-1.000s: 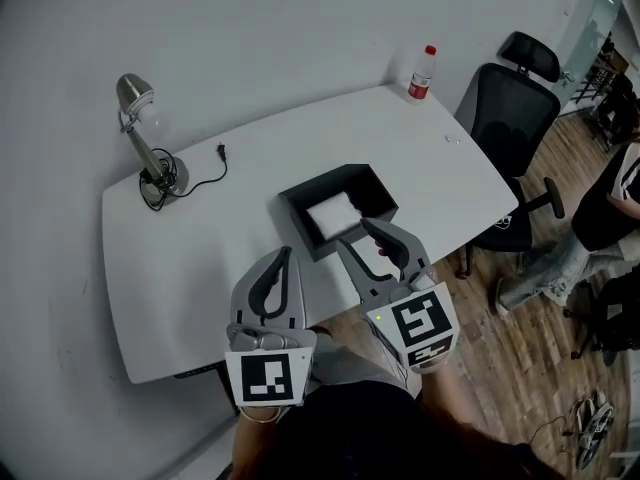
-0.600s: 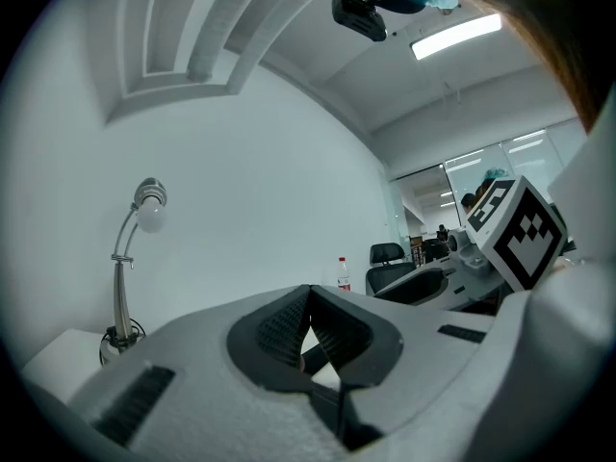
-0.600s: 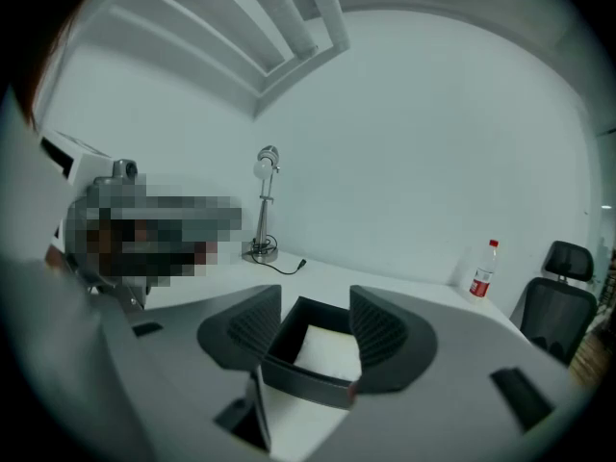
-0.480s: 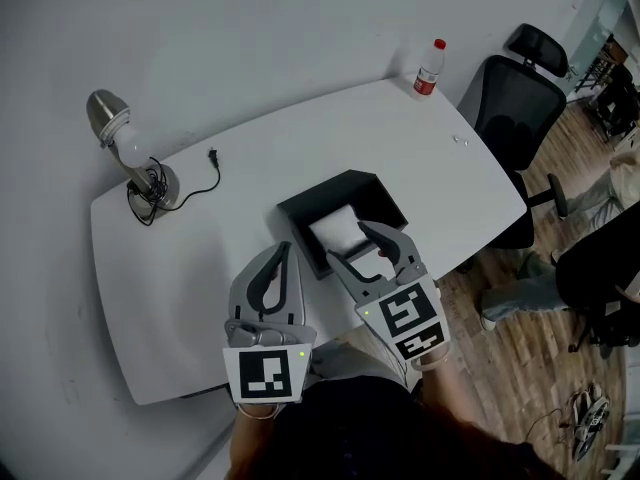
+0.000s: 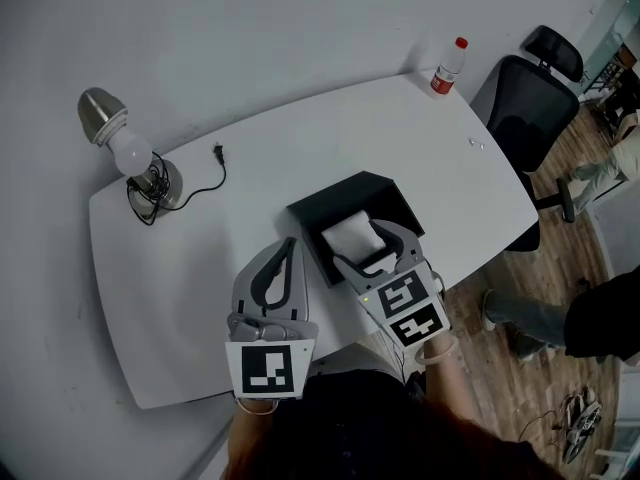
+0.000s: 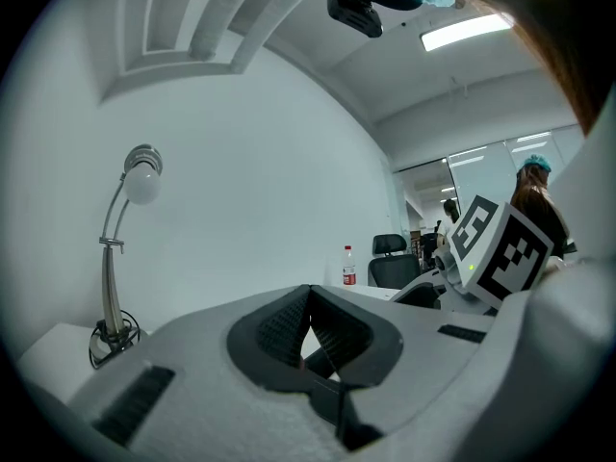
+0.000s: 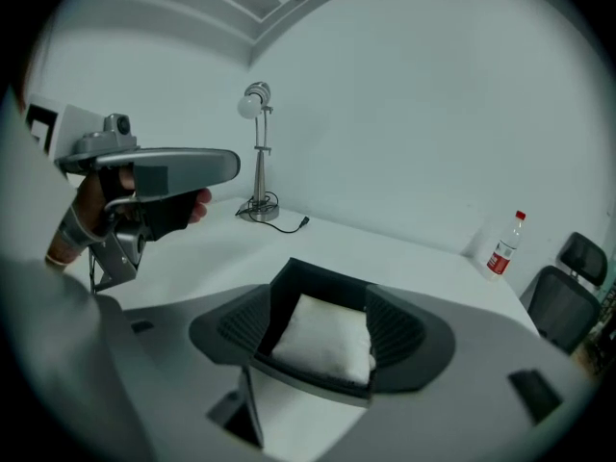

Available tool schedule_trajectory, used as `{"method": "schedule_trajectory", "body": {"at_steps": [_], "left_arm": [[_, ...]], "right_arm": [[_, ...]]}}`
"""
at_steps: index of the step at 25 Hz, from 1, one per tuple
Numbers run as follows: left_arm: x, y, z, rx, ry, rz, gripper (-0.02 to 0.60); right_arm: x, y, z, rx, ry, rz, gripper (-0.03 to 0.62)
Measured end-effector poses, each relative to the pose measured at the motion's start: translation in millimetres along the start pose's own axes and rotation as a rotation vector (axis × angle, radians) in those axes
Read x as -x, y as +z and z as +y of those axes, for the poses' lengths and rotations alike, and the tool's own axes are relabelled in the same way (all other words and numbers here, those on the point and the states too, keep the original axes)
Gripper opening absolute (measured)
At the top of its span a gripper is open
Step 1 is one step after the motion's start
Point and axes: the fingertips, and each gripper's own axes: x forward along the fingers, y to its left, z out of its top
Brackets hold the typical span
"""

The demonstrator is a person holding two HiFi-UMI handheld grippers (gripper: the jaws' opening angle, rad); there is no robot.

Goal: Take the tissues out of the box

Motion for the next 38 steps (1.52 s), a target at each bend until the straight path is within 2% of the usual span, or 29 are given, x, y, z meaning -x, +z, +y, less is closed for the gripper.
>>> {"method": "schedule_trajectory", "body": {"at_steps": [4,9,22,31,38], "left_arm": [[-4,-3,13,0.025,0.002,0.003,0.021],[-11,-2,17,0.024,-0.037,0.001,0.021],[-35,-16,30,0.106,-0.083,0.049,0.021],[-46,-26,33,0.098,-0.119,0.070,0.021],[-50,-28,30,0.126,-0.152,0.072,0.021]], "right_arm": [[-13,-8,0,0.010,-0.004,0.074,0.291],[-22,-19,-5,-0.031,-0.015,0.148,0.298],[-39,-47,-6,-0.090,0.024,0.360,0.311],[-45,-59,-5,-0.125,0.052,0.475,0.321],[-49,-66,-6,-0.153,0.053,0.576,0.321]]}}
